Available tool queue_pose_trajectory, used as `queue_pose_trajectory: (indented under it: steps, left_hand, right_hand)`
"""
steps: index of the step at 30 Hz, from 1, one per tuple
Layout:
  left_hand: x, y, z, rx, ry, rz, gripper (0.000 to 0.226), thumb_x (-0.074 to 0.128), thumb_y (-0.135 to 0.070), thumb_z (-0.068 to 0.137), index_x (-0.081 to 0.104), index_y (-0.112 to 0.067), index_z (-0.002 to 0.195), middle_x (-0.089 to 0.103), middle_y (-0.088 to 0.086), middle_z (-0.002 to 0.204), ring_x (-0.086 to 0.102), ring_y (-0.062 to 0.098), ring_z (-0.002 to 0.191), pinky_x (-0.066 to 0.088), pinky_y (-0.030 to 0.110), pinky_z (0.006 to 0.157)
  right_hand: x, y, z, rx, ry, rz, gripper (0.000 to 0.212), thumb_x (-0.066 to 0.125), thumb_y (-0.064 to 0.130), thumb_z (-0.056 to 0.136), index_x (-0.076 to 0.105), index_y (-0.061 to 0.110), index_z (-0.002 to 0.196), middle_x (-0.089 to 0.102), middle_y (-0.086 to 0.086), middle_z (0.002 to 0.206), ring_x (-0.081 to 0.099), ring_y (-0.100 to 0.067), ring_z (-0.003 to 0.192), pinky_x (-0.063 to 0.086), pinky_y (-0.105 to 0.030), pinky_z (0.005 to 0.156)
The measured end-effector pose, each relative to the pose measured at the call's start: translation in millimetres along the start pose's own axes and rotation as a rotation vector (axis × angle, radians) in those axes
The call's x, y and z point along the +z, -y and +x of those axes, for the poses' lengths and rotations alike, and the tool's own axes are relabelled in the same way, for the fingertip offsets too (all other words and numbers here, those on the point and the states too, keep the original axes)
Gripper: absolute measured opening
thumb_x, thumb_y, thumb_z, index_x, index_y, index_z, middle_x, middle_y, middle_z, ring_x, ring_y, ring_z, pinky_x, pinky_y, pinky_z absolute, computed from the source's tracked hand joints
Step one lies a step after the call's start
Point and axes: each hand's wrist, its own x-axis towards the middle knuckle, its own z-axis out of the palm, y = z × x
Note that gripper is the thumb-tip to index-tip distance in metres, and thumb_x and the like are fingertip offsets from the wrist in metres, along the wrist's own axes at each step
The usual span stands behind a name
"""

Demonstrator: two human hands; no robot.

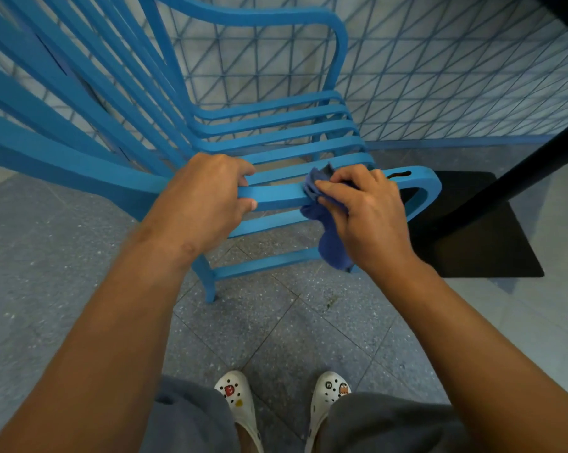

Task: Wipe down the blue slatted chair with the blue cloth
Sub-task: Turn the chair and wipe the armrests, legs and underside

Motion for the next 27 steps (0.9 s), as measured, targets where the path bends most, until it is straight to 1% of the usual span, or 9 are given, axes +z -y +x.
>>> queue_pose_trajectory:
  steps: [3,5,8,10,12,15,18,22,27]
  left_hand:
    - [10.1,-11.0,5.0,0.014,0.007,-0.001,0.052,0.075,-0.036,0.089,0.062,-0.02,0.137,0.07,-0.001,0.123,0.061,0.022,0.119,0.049,0.041,0.103]
    - [16.6,-19.8,8.2,0.033,0.002,0.0,0.052,0.073,-0.04,0.09,0.063,-0.02,0.136,0.07,0.002,0.125,0.06,0.023,0.12,0.048,0.041,0.103]
    - [24.8,-31.2,12.8,0.078,-0.014,-0.006,0.05,0.07,-0.042,0.091,0.063,-0.02,0.136,0.069,0.001,0.128,0.06,0.022,0.122,0.047,0.039,0.105]
    - [29.7,-38.8,15.7,0.113,-0.026,-0.015,0.049,0.07,-0.043,0.092,0.064,-0.02,0.134,0.069,-0.001,0.128,0.06,0.02,0.121,0.047,0.037,0.104]
    - [35.3,-46.6,18.7,0.145,-0.034,-0.024,0.044,0.069,-0.043,0.092,0.067,-0.02,0.13,0.07,-0.001,0.124,0.063,0.021,0.117,0.05,0.04,0.101]
    - [42.4,-55.3,22.5,0.163,-0.039,-0.039,0.036,0.069,-0.041,0.092,0.07,-0.021,0.122,0.071,0.0,0.115,0.064,0.023,0.108,0.052,0.044,0.094]
    - [47.6,-58.3,24.6,0.163,-0.037,-0.062,0.032,0.069,-0.038,0.093,0.07,-0.022,0.121,0.07,-0.001,0.114,0.063,0.021,0.107,0.051,0.041,0.094]
    - [48.7,-56.1,23.8,0.164,-0.046,-0.086,0.029,0.069,-0.036,0.093,0.07,-0.023,0.119,0.07,-0.003,0.113,0.062,0.02,0.107,0.051,0.043,0.094]
    - [45.9,-49.7,24.4,0.15,-0.034,-0.062,0.03,0.071,-0.038,0.091,0.07,-0.024,0.117,0.071,-0.001,0.112,0.064,0.023,0.105,0.053,0.045,0.091]
  right_hand:
    - [-13.0,-7.6,-2.6,0.014,0.061,0.059,0.023,0.061,0.026,0.096,0.077,0.015,0.109,0.066,-0.005,0.102,0.061,-0.032,0.087,0.05,-0.052,0.073]
    - [-26.7,-16.7,-7.1,0.048,0.084,0.121,0.023,0.063,0.022,0.097,0.075,0.015,0.115,0.067,-0.003,0.105,0.064,-0.027,0.095,0.053,-0.048,0.081]
    - [-52.8,-37.0,-14.0,0.162,0.04,0.196,0.026,0.063,0.019,0.097,0.072,0.016,0.121,0.067,0.002,0.11,0.063,-0.011,0.101,0.052,-0.027,0.092]
    - [-65.5,-50.6,-16.3,0.26,-0.022,0.202,0.025,0.063,0.019,0.098,0.071,0.016,0.121,0.065,0.005,0.107,0.059,-0.003,0.097,0.046,-0.013,0.089]
    - [-72.1,-63.4,-15.7,0.355,-0.097,0.232,0.023,0.065,0.019,0.097,0.07,0.017,0.119,0.065,0.007,0.105,0.06,-0.003,0.096,0.045,-0.01,0.087]
    - [-69.2,-74.7,-11.0,0.387,-0.147,0.201,0.022,0.065,0.02,0.096,0.071,0.015,0.117,0.063,0.006,0.104,0.059,-0.004,0.096,0.044,-0.01,0.088]
    - [-50.5,-75.9,-5.2,0.324,-0.059,0.123,0.024,0.065,0.022,0.096,0.074,0.014,0.116,0.06,-0.003,0.109,0.054,-0.005,0.098,0.041,-0.011,0.088]
    - [-27.7,-53.6,0.7,0.244,0.028,0.117,0.024,0.063,0.029,0.096,0.076,0.018,0.113,0.059,-0.006,0.112,0.061,-0.019,0.097,0.049,-0.029,0.083]
    - [-13.5,-21.9,3.7,0.109,0.032,0.1,0.031,0.054,0.036,0.096,0.078,0.019,0.104,0.062,-0.007,0.105,0.064,-0.029,0.083,0.053,-0.043,0.066]
